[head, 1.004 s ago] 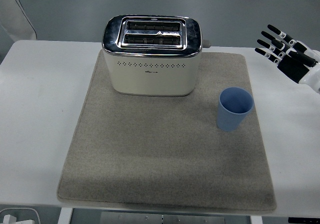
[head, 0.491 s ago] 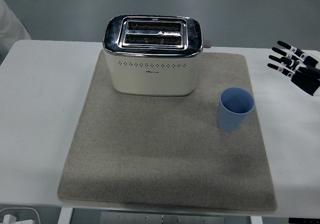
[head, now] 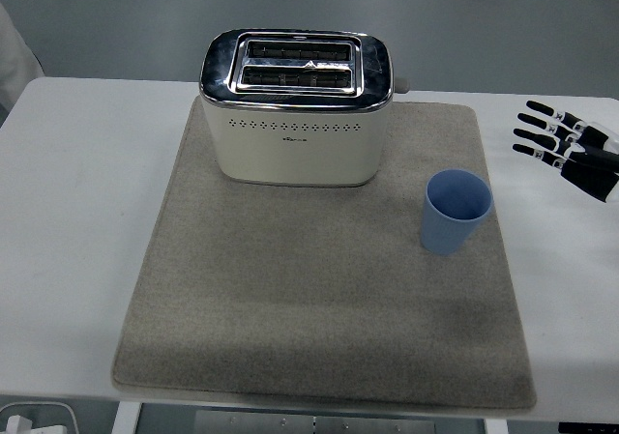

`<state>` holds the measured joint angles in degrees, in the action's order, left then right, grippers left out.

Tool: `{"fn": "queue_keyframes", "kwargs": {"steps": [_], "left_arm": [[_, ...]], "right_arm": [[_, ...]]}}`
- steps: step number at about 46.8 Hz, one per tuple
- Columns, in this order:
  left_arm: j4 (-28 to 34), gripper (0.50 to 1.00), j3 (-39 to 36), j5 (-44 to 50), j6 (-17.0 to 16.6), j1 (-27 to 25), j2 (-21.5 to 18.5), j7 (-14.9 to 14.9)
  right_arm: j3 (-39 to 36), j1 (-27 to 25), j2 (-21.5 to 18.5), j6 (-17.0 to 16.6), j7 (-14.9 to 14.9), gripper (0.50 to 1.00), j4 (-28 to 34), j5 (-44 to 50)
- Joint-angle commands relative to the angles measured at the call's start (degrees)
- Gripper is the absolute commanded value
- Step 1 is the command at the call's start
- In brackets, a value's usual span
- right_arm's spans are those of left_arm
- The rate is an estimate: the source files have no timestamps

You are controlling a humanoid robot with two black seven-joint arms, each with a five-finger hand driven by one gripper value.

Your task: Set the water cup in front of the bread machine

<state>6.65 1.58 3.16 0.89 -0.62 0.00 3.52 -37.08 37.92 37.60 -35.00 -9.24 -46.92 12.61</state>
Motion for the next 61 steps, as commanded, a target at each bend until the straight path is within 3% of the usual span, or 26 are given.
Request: {"fn": "queue_keyframes", "kwargs": {"steps": [1, 25, 61], "left_arm": [[0.03, 1.0, 0.0, 0.0, -0.01, 0.0, 0.0, 0.0], [0.03, 1.0, 0.0, 0.0, -0.01, 0.0, 0.0, 0.0], [-0.05, 1.0, 0.0, 0.0, -0.01, 0.0, 0.0, 0.0]], "right_arm": [[-0.28, -0.91, 1.16, 0.0, -0.08, 0.928, -2.47, 0.48], [-0.37, -5.13, 5.03, 0.0, -0.87, 0.928, -7.4, 0.57], [-3.53, -10.23, 5.73, 0.0, -0.96, 0.928, -8.89, -0.57]]}}
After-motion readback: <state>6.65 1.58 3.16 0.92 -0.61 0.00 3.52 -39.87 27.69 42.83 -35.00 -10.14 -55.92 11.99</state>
